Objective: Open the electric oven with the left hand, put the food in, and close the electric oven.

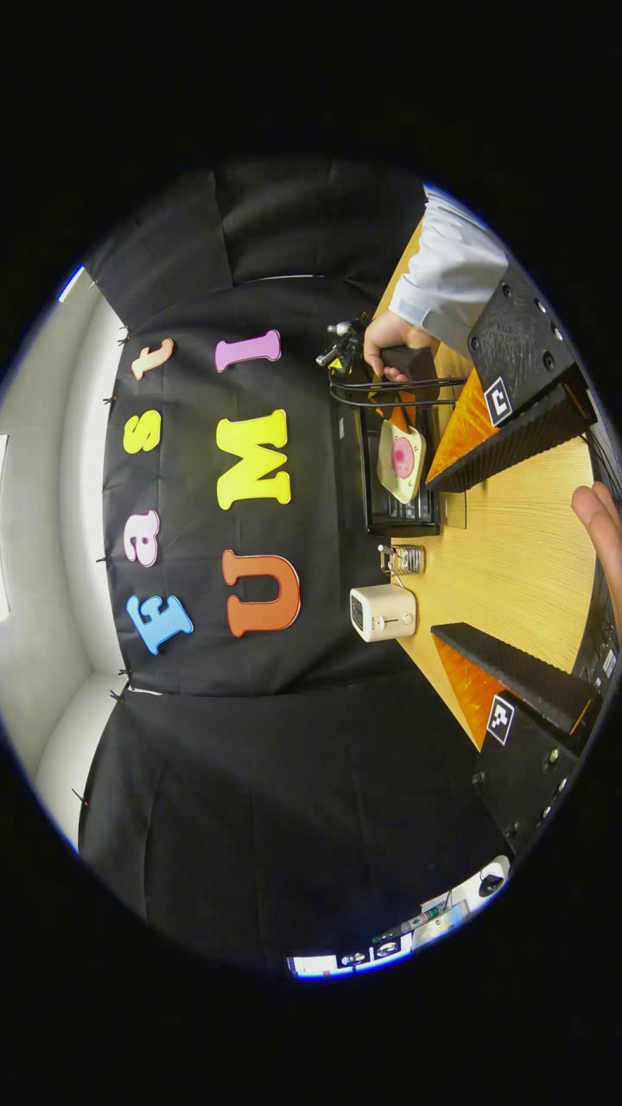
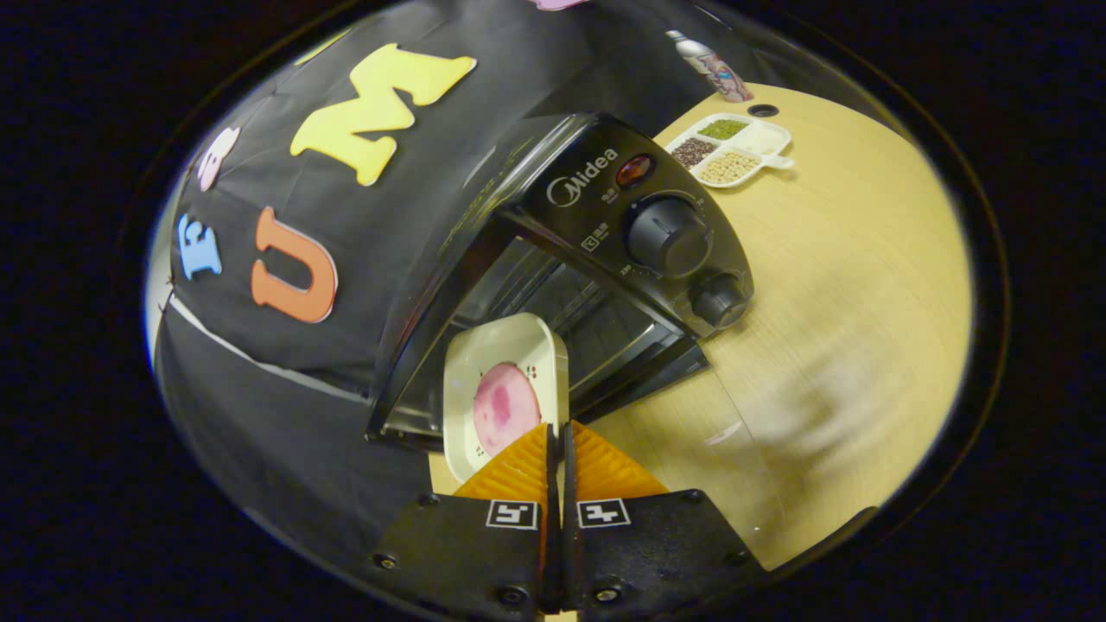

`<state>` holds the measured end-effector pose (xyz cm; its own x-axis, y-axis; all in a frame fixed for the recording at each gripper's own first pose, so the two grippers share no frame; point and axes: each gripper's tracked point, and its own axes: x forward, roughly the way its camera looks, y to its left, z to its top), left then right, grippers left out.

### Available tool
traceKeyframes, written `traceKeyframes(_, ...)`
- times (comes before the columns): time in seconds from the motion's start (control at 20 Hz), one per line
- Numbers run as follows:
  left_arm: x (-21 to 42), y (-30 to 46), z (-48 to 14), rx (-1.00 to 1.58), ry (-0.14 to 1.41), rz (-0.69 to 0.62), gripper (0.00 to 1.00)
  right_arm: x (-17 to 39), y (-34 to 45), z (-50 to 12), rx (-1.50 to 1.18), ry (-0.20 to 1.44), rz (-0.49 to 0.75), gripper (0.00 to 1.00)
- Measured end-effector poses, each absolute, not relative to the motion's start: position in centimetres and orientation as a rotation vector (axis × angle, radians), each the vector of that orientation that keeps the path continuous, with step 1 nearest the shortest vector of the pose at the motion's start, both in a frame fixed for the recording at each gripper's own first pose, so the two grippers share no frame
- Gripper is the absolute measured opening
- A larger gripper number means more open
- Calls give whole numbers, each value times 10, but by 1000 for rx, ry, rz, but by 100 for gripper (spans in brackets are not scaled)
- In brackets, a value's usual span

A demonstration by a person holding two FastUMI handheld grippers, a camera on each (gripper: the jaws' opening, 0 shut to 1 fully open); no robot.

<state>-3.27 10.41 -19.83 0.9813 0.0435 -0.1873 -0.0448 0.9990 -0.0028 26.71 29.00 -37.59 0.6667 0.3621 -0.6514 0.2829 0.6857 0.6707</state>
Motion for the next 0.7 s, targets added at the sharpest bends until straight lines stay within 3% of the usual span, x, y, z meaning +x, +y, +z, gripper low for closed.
traceKeyframes(0.2,-22,113,-211,13,192,51,97,305,296,-384,918,723,-64,1)
traceKeyframes(0.55,-9,128,-230,-10,207,55,96,348,311,-389,877,605,-54,5)
traceKeyframes(0.7,-9,129,-234,-27,220,62,97,354,313,-389,845,572,3,3)
